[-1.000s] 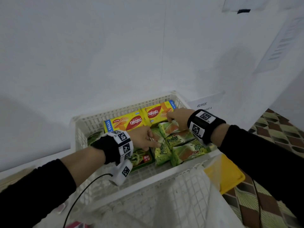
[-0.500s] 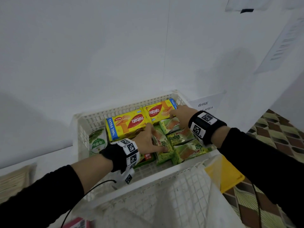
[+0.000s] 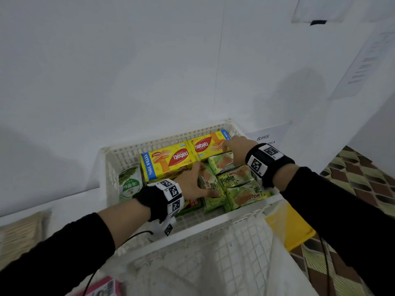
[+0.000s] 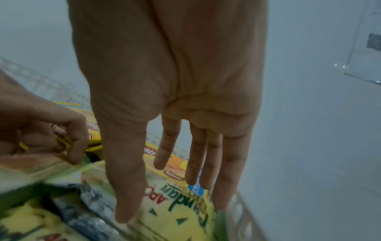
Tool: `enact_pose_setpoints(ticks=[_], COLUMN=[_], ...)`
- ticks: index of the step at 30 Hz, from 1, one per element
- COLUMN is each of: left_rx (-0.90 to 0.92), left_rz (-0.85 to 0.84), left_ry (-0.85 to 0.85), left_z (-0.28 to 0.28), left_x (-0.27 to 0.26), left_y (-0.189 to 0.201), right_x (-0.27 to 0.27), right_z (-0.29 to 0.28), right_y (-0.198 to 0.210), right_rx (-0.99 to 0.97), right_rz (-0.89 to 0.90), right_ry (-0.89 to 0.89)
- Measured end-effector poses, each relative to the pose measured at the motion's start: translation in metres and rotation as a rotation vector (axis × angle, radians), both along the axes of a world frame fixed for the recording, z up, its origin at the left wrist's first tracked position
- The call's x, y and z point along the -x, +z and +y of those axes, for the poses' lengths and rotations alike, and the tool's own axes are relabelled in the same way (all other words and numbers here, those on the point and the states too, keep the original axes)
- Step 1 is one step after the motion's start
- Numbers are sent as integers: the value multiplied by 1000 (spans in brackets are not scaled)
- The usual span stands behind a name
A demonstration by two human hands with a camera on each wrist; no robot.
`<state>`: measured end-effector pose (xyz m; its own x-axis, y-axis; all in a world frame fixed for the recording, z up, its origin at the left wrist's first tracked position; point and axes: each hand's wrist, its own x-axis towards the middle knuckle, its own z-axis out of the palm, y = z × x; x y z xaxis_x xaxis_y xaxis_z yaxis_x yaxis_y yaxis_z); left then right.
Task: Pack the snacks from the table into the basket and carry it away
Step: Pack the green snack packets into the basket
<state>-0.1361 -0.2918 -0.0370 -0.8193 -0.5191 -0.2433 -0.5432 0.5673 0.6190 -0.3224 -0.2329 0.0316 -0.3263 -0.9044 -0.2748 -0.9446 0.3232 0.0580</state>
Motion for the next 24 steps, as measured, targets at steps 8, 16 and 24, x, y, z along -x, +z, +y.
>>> enact_pose_setpoints(ticks=[8,16,24], left_rx=[259,330,323], left_rz=[-33,207,-16], left_ry=[-5,235,546], left_z=[-4,-11,-5], left_x=[-39,-212,-475], left_y=[71,152,105], right_x=[-45,-205,-401], right_z=[25,28,9], right_y=[52,69,36], right_rx=[229,412,365], right_rz=[-247,-555,-837], right_ry=[61,341,557])
